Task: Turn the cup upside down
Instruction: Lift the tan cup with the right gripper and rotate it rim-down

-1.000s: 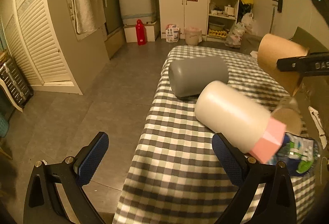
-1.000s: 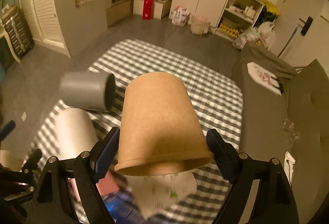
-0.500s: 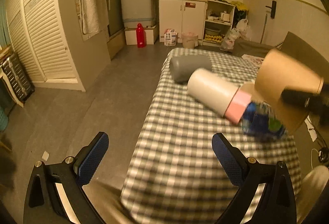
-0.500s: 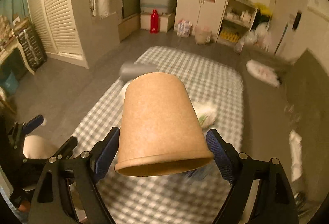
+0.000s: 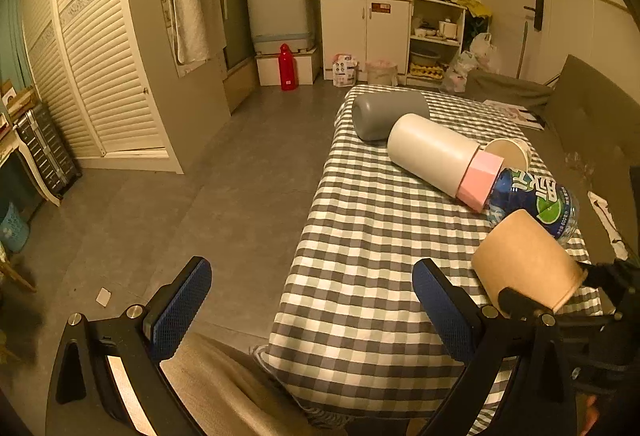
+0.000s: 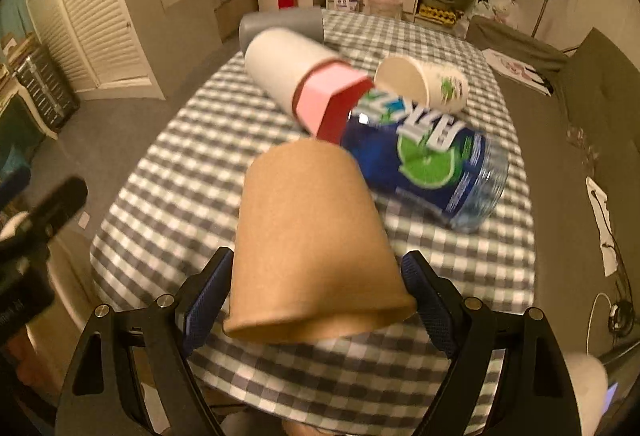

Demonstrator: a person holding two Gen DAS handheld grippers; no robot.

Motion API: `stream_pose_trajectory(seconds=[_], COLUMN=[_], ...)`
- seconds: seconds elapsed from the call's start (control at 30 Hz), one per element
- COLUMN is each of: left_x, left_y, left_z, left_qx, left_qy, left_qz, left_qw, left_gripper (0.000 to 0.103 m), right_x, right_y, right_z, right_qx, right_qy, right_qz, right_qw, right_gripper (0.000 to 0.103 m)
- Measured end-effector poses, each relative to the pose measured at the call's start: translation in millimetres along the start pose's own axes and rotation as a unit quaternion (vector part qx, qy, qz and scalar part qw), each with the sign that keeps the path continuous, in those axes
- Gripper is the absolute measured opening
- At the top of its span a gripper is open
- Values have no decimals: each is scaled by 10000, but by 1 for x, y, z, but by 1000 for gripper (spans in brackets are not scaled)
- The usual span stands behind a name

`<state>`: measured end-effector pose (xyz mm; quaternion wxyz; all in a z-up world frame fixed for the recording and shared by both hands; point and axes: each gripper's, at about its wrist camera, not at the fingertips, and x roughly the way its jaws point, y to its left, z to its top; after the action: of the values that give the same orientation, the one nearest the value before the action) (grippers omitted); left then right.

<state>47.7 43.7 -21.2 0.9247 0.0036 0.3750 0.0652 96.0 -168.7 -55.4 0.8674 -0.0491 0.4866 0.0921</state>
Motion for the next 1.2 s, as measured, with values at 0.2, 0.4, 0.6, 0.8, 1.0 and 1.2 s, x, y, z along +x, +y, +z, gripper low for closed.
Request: stream_pose_trajectory(seconds=[0.2, 0.4, 0.6, 0.8, 1.0, 1.2], left_x=[1, -1, 0, 4, 9, 29], left_y=[-10, -17, -26, -51, -81, -115], left_z=[-1, -1, -5, -6, 19, 44], left_qx=[109, 222, 135, 104, -71, -102], left_qy=[-19, -24, 247, 679, 991, 1506], left_qz=[58, 93, -174, -279, -626, -964], left_qw=[9999, 9997, 9995, 9972, 9931, 9838], left_gripper=[103, 103, 103, 103, 103, 103], right_x=[1, -14, -50, -70, -62, -58], right_y=[2, -7, -27, -67, -121, -144], right_z=[-2, -2, -2, -13, -23, -25], right_qx=[7, 24, -30, 107, 834, 1293], right_qy=[-16, -155, -504, -978, -1080, -1226], right_qz=[-31, 35, -7, -672, -919, -709], right_qw=[10000, 9999, 9987, 9929, 9864, 9814], right_gripper=[87, 92, 94, 94, 94, 94])
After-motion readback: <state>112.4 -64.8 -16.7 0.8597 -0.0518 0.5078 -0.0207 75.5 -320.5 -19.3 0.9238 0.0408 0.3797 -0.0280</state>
